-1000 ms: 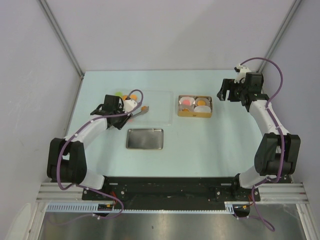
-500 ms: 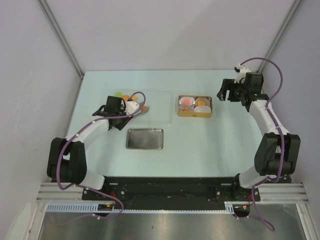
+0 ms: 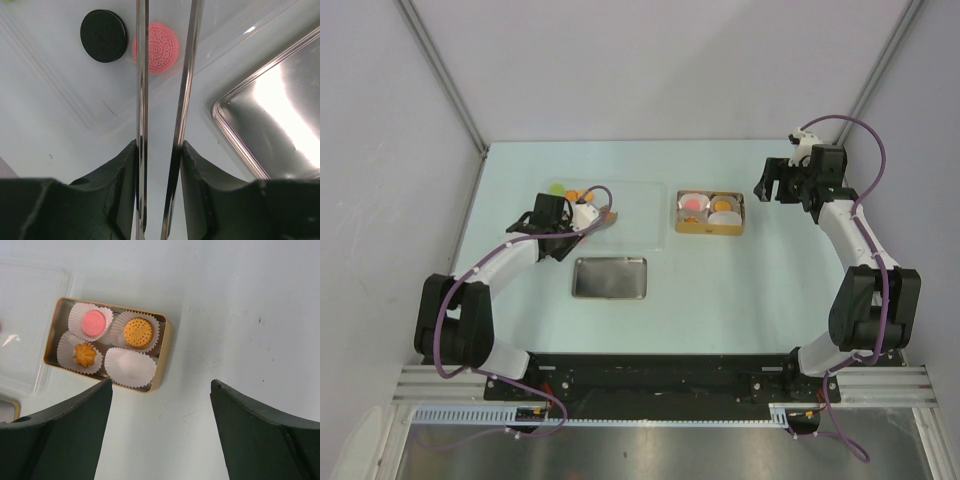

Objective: Pack the cookies

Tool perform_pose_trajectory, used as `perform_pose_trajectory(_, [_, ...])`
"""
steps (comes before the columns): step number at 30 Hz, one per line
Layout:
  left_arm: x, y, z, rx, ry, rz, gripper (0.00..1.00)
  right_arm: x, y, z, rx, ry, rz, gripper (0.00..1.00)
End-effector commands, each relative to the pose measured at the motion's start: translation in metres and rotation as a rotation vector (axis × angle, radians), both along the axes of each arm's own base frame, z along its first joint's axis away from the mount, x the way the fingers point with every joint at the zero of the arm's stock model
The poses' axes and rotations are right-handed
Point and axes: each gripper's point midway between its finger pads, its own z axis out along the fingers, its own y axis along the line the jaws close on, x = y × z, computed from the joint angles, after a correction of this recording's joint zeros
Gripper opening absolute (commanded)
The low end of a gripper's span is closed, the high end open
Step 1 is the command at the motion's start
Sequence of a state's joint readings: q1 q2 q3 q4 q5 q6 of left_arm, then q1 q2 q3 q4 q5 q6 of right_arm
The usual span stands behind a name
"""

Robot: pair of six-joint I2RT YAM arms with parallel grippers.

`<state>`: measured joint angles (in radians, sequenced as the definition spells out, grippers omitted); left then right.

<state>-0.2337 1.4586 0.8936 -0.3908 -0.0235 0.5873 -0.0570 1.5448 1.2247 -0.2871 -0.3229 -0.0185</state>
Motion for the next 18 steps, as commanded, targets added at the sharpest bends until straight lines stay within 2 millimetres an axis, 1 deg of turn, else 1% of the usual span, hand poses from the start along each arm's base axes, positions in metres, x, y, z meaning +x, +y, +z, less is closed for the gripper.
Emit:
perform_pose_trajectory(1, [0.003, -0.003, 0.001, 0.009, -0.011, -0.025, 0.40, 0.001, -0.001, 0.000, 0.005, -0.001, 0.003, 0.84])
perform_pose_trajectory(6, [0.003, -0.005, 0.001, 0.000, -0.009, -0.028, 0.37, 0.001, -0.001, 0.000, 0.005, 0.000, 0.003, 0.84])
perform_pose_trajectory(10, [0.004, -0.006, 0.005, -0.011, -0.019, -0.025, 0.35, 0.001, -0.001, 0.000, 0.005, 0.000, 0.001, 0.84])
perform_pose_trajectory(14, [0.006, -0.007, 0.014, -0.023, -0.043, -0.016, 0.34, 0.001, -0.001, 0.000, 0.006, 0.002, 0.002, 0.84])
perform_pose_trajectory(15, [0.007, -0.012, 0.019, -0.045, -0.052, -0.031, 0.34, 0.001, -0.001, -0.001, 0.006, 0.003, 0.002, 0.84])
perform_pose_trajectory(18, [0.007, -0.014, 0.027, -0.062, -0.062, -0.031, 0.34, 0.001, -0.001, -0.001, 0.006, 0.003, 0.002, 0.84])
